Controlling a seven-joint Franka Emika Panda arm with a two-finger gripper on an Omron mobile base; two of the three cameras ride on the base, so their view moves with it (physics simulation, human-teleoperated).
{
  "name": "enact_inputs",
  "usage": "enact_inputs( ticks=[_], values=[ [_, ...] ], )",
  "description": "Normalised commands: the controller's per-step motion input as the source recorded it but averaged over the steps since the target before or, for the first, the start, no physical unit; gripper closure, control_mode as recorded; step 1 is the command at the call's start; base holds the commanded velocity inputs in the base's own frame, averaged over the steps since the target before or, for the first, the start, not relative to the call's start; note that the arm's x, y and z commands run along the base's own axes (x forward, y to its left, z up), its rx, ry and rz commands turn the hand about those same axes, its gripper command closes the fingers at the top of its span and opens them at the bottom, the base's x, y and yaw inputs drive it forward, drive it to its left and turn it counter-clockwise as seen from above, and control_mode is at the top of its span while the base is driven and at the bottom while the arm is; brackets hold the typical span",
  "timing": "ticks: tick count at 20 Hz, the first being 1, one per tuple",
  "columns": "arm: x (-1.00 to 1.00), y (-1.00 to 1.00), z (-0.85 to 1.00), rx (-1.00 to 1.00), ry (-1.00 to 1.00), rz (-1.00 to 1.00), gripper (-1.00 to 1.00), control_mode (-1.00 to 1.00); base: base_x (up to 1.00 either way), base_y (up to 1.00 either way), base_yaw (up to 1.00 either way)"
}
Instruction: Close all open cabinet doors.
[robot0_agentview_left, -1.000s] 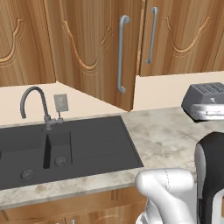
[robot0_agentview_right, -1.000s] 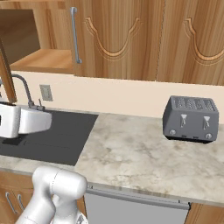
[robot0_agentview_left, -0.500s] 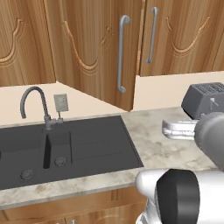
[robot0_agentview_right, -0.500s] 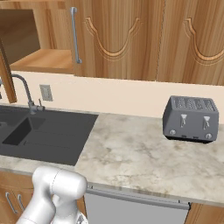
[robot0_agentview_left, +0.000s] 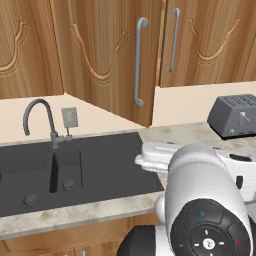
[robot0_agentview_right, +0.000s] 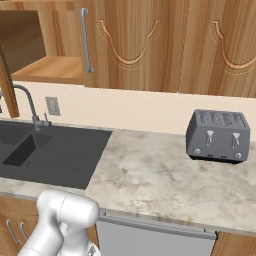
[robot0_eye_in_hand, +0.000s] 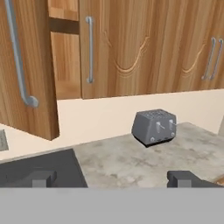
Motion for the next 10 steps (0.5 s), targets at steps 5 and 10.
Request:
enact_inputs(
  ticks=[5, 10],
  values=[
    [0.00, 0.62, 0.00, 0.00, -0.18, -0.03, -1.00, -1.00, 0.00, 0.00, 0.00],
    [0.09, 0.50, 0.00, 0.00, -0.13, -0.03, -1.00, -1.00, 0.00, 0.00, 0.00]
  ],
)
